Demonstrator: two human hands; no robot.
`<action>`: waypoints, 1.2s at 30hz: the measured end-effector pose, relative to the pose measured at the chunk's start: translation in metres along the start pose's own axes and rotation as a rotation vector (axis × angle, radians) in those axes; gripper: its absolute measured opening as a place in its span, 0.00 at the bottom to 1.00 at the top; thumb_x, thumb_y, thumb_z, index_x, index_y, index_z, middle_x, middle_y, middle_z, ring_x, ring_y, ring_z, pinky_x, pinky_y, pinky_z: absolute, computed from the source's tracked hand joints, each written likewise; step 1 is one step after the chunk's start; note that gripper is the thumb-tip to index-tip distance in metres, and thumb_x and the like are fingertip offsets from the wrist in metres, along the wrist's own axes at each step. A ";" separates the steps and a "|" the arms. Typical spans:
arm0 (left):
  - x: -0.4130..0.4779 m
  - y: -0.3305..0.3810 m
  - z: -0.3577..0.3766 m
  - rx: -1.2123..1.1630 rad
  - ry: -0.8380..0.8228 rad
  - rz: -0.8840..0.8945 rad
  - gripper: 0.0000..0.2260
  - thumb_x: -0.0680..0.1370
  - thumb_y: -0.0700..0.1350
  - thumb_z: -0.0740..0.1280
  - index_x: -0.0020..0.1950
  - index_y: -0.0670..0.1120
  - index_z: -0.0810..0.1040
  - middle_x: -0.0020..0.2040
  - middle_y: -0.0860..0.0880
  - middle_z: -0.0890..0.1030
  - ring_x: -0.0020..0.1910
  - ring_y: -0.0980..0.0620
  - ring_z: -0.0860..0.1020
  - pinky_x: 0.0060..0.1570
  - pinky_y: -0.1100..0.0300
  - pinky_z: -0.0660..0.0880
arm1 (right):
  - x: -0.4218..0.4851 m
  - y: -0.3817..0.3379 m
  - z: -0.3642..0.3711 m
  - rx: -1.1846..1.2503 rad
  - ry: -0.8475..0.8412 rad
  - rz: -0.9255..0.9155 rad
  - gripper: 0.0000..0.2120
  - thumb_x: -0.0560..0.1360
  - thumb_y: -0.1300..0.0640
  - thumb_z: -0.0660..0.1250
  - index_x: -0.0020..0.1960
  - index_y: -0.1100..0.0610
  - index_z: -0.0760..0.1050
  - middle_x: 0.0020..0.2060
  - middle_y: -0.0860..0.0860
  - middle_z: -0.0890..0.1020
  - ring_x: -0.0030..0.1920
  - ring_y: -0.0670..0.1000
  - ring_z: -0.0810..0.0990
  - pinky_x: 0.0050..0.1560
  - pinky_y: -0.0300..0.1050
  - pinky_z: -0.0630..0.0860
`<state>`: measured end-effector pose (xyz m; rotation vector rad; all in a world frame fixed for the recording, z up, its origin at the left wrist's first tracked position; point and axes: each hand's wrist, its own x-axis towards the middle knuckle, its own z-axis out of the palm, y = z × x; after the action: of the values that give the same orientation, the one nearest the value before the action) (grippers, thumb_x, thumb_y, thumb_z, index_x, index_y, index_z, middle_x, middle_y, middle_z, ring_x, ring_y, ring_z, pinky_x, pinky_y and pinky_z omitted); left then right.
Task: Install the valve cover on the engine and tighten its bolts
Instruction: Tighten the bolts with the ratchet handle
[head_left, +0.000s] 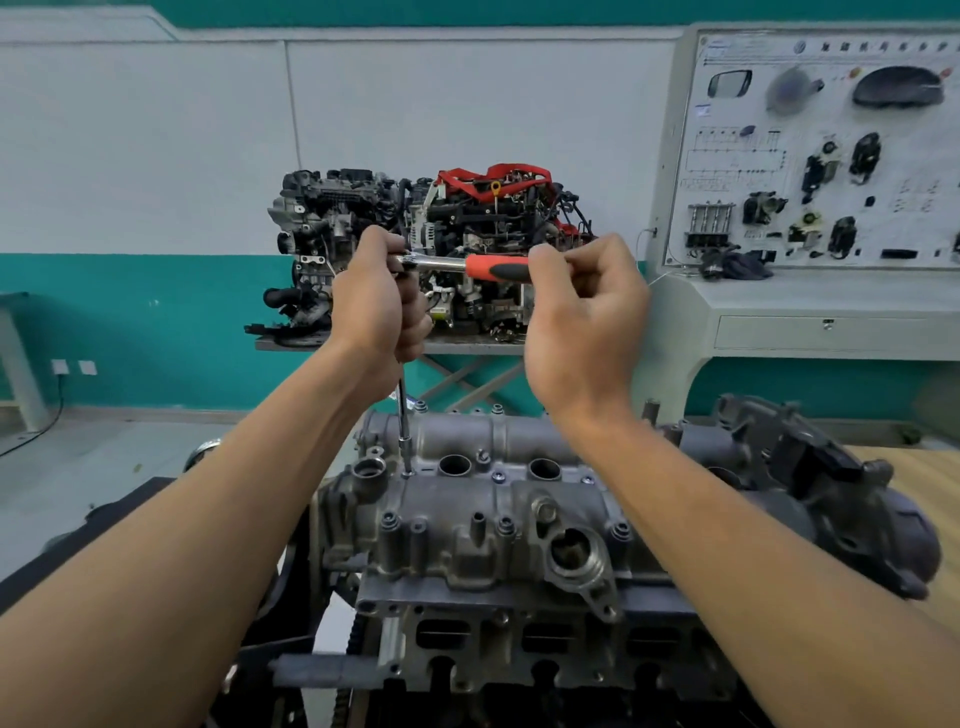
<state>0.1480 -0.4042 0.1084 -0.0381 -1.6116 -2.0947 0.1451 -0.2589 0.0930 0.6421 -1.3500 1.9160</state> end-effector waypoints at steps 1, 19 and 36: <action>0.000 0.000 0.000 0.004 0.002 -0.004 0.18 0.80 0.52 0.57 0.34 0.51 0.54 0.24 0.53 0.55 0.23 0.52 0.50 0.20 0.66 0.51 | -0.005 -0.004 -0.001 0.013 -0.006 -0.005 0.15 0.74 0.64 0.68 0.34 0.55 0.66 0.27 0.50 0.70 0.27 0.49 0.66 0.28 0.43 0.64; 0.004 -0.013 0.004 0.095 0.072 -0.052 0.27 0.81 0.66 0.57 0.29 0.52 0.56 0.24 0.53 0.58 0.23 0.53 0.53 0.22 0.61 0.52 | 0.045 0.007 -0.007 -0.007 -0.182 0.410 0.08 0.80 0.55 0.66 0.44 0.57 0.76 0.26 0.48 0.75 0.27 0.47 0.74 0.26 0.40 0.68; -0.024 -0.012 0.065 -0.002 -0.067 0.063 0.22 0.82 0.57 0.58 0.31 0.52 0.56 0.25 0.53 0.56 0.24 0.52 0.52 0.22 0.62 0.52 | 0.041 -0.016 -0.062 0.122 -0.093 0.289 0.10 0.81 0.60 0.62 0.42 0.59 0.76 0.28 0.54 0.74 0.27 0.50 0.72 0.25 0.41 0.65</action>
<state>0.1466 -0.3336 0.1093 -0.1594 -1.6253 -2.0677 0.1312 -0.1870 0.1116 0.6291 -1.4568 2.2367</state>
